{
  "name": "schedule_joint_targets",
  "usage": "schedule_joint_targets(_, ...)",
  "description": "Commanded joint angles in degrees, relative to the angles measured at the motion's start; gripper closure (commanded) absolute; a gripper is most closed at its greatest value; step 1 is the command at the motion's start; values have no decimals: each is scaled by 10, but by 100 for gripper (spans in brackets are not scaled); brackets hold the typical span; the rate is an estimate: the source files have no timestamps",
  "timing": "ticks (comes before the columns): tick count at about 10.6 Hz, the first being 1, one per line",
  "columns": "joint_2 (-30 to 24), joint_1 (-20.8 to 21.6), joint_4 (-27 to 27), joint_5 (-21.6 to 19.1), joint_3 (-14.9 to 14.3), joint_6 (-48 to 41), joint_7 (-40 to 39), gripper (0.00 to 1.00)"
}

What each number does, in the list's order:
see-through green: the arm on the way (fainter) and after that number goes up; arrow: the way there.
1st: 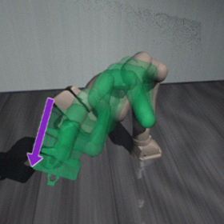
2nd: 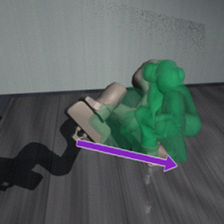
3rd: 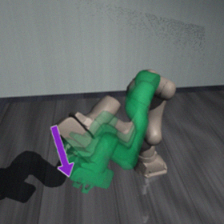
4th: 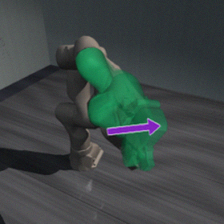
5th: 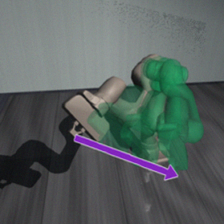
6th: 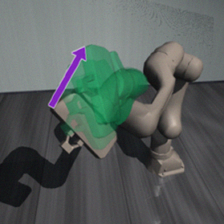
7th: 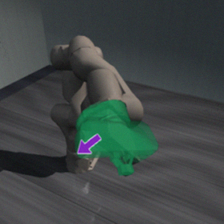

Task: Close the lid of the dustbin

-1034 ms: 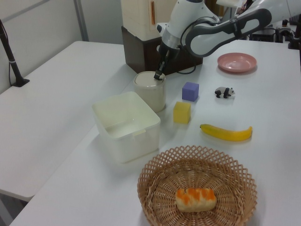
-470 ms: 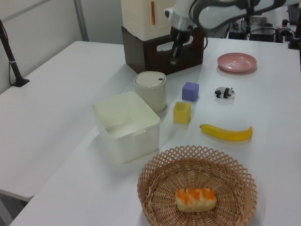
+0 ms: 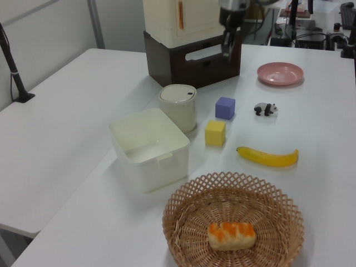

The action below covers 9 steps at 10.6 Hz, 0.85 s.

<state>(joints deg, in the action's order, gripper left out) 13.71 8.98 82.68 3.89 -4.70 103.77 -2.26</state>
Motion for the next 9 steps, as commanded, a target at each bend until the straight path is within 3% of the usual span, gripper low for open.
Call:
schedule_joint_targets(1, -57, -10, 28, -5, -2, -52, 45, 100)
schedule_joint_targets(4, -82, -26, 32, -5, -1, -113, 45, 98)
schedule_joint_targets(6, -95, -38, 33, -5, -1, -121, 45, 84)
schedule_joint_targets(7, -95, -42, 30, -11, -2, -128, 45, 59)
schedule_joint_targets(8, -96, -45, 30, -15, -2, -128, 45, 21)
schedule_joint_targets(9, -96, -44, 30, -14, -1, -129, 46, 0)
